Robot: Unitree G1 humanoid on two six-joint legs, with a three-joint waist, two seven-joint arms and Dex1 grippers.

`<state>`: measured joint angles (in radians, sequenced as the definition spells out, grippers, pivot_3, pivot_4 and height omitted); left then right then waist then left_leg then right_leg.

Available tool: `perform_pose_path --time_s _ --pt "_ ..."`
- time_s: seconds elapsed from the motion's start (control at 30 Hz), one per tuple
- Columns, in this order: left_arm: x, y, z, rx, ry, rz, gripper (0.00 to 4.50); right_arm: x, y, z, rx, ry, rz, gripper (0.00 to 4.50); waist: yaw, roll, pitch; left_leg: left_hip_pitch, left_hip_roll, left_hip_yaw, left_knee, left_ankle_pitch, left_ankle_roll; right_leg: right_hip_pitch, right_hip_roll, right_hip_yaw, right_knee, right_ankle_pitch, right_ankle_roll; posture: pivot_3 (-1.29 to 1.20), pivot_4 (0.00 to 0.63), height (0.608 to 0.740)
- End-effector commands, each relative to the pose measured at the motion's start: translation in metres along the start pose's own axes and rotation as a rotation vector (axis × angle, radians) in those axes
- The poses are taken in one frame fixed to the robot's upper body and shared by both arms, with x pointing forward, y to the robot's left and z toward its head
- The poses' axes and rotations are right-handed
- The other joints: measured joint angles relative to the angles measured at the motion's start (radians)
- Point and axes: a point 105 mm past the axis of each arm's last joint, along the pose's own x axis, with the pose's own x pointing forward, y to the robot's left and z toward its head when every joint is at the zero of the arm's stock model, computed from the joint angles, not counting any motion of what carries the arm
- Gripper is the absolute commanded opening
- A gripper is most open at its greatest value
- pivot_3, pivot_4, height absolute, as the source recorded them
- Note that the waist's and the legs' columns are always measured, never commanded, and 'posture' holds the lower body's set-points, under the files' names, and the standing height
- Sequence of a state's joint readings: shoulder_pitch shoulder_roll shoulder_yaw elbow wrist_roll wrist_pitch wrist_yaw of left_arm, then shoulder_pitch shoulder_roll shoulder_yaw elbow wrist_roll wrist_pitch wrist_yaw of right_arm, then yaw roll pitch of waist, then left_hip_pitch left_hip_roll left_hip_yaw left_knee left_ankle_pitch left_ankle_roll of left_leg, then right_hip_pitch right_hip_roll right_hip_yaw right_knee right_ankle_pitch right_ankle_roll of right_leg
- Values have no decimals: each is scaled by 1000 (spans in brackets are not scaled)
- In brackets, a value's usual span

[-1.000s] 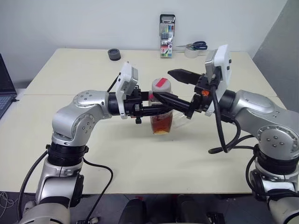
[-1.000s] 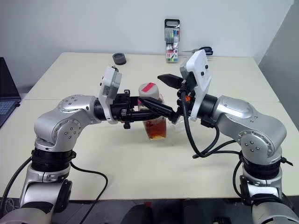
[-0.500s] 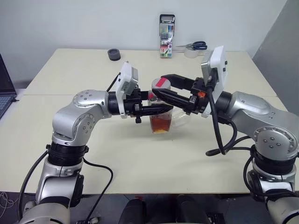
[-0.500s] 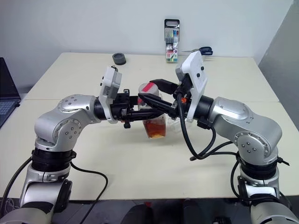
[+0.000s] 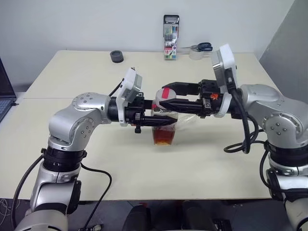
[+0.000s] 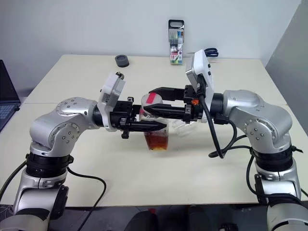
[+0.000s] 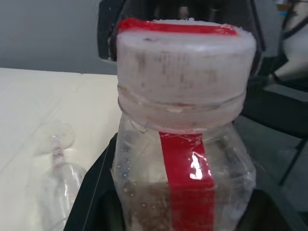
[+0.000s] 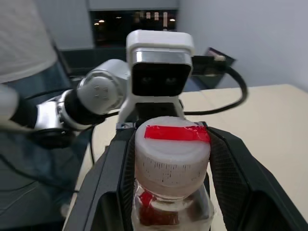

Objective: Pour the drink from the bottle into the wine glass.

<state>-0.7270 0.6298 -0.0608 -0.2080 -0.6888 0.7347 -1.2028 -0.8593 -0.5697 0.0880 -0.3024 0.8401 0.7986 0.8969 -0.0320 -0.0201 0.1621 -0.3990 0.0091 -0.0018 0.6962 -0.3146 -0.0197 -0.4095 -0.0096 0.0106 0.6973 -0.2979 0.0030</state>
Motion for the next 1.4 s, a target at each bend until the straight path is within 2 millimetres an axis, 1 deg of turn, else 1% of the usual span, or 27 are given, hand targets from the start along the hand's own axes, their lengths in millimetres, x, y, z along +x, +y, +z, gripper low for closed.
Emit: perform_pose_path --time_s 0.03,0.1,0.17,0.23,0.33,0.37,0.5,0.63,0.8,0.97,1.2,1.33,1.4 --pt "7 -19 16 73 -18 -131 1824 -7 -15 4 -52 13 -42 1855 1 0 0 0 0 0 0 0 0 0 0 0 0 0 0 0 150 740" --pt "4 -16 17 79 -17 -111 1824 -10 -16 4 -37 16 -43 1855 2 0 0 0 0 0 0 0 0 0 0 0 0 0 0 0 150 740" --pt "1 -8 17 82 -19 -62 1824 -19 -13 3 -19 37 -52 2605 3 0 0 -1 0 0 0 0 0 0 0 0 0 0 0 0 150 740" --pt "-1 -4 16 81 -20 -30 1824 -25 -11 3 -10 50 -67 3247 3 0 0 -1 0 0 1 0 0 0 -1 0 0 0 0 0 150 740" --pt "-3 9 13 83 -31 72 1824 -39 -3 3 -3 71 -143 4342 7 0 0 -1 0 -1 1 0 0 0 -1 -1 -1 0 0 0 150 740" --pt "-3 10 12 78 -35 83 1824 -40 0 3 -1 73 -162 4487 6 0 0 -1 0 -1 0 0 0 0 -1 -1 -1 0 0 0 150 740" --pt "2 12 12 69 -56 106 1824 -39 5 6 -2 45 -252 4487 1 0 0 -1 0 0 0 0 0 0 -1 0 0 0 0 0 150 740" --pt "5 15 11 72 -57 115 1824 -27 7 13 -16 -8 -308 4487 -1 0 0 0 0 0 0 0 0 0 -1 0 1 0 0 0 150 740" --pt "7 17 10 78 -52 108 1824 -14 3 18 -42 -46 -349 4487 2 0 0 0 0 0 1 0 -1 0 -1 0 0 0 0 0 150 740" --pt "9 18 11 85 -49 98 1824 -13 -7 12 -54 -33 -380 4487 3 0 0 -1 0 0 1 0 -1 0 -1 0 0 0 0 0 150 740" --pt "9 18 13 93 -52 102 1824 -10 -11 9 -65 -36 -391 4487 2 0 0 0 0 0 0 0 -1 0 -1 0 0 0 0 0 150 740" --pt "8 19 13 94 -51 106 1824 -16 -14 4 -64 -23 -407 4487 2 0 0 -1 0 0 1 0 -1 0 -1 0 0 0 0 0 150 740" --pt "6 20 12 95 -48 111 1824 -21 -15 5 -63 -18 -420 4487 2 0 0 -1 0 0 1 0 -1 0 -1 0 0 0 0 0 150 740"
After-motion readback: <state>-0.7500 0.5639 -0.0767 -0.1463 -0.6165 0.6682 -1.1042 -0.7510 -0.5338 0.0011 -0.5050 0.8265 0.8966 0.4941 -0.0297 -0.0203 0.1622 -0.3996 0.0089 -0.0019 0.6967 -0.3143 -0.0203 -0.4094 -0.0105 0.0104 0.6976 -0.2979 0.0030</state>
